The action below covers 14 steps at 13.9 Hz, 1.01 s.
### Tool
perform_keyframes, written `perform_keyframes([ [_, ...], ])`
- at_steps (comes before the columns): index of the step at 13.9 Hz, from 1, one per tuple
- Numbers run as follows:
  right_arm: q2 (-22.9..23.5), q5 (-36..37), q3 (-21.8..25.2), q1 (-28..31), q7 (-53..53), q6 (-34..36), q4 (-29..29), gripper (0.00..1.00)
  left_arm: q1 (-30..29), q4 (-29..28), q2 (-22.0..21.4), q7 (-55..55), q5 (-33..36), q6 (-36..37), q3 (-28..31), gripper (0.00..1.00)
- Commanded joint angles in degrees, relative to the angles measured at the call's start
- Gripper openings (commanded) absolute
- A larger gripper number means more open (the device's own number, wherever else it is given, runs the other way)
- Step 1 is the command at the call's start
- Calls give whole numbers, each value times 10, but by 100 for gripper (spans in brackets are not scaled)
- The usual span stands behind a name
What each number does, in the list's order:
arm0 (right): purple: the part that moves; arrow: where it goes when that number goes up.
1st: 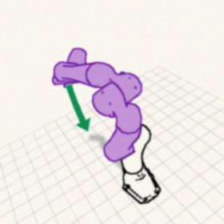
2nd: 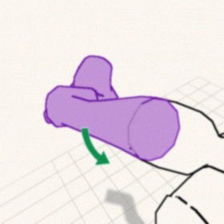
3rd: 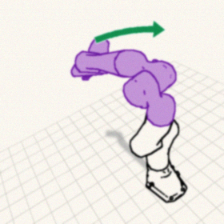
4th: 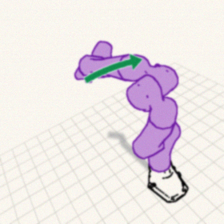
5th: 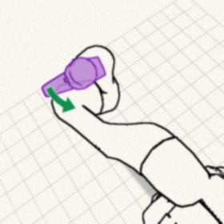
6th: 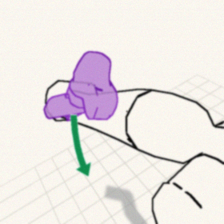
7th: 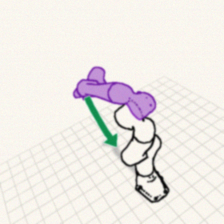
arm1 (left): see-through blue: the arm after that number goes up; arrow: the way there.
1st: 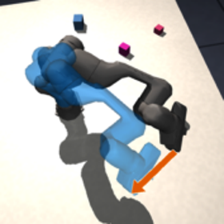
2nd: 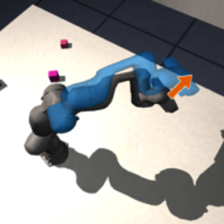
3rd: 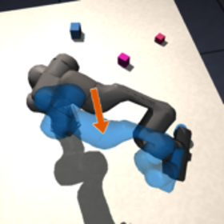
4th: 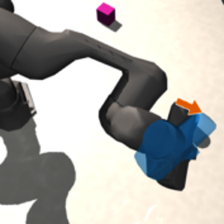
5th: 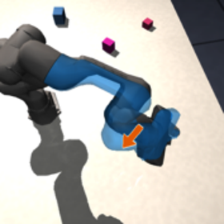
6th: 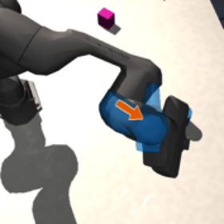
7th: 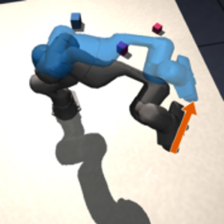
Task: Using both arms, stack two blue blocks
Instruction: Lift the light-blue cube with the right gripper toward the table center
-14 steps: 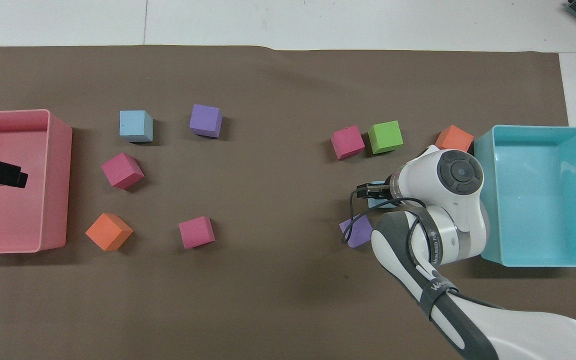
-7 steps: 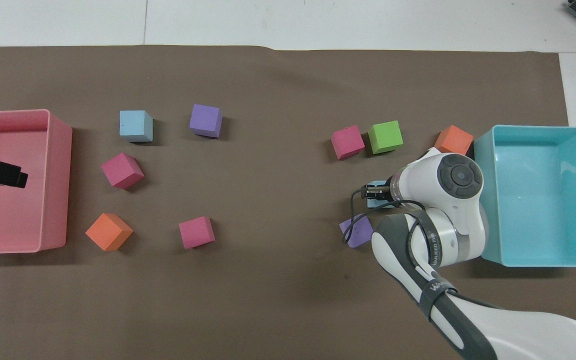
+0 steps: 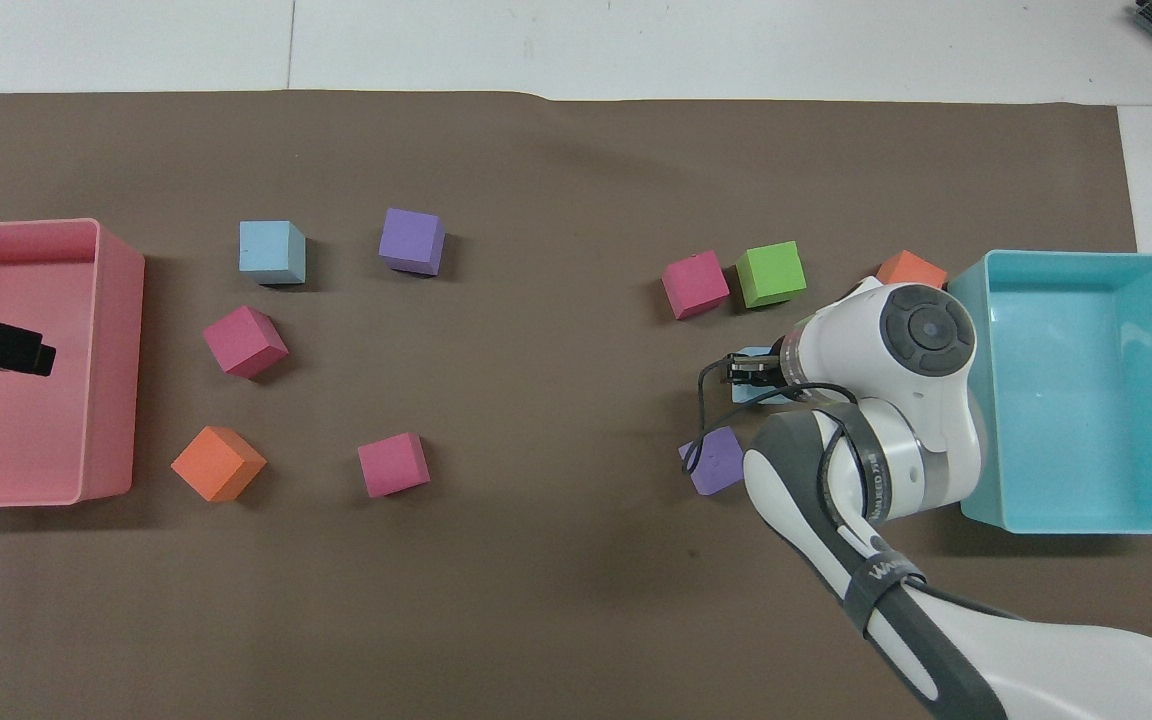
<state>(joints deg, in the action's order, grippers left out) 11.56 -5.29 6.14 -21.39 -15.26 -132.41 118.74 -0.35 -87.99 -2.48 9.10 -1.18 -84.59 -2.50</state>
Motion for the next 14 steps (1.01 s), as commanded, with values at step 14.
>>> perform_keyframes([
  [14,184,33,0,-175,-237,153,-315,0,-8,14,5,4,0,14,-4,100],
])
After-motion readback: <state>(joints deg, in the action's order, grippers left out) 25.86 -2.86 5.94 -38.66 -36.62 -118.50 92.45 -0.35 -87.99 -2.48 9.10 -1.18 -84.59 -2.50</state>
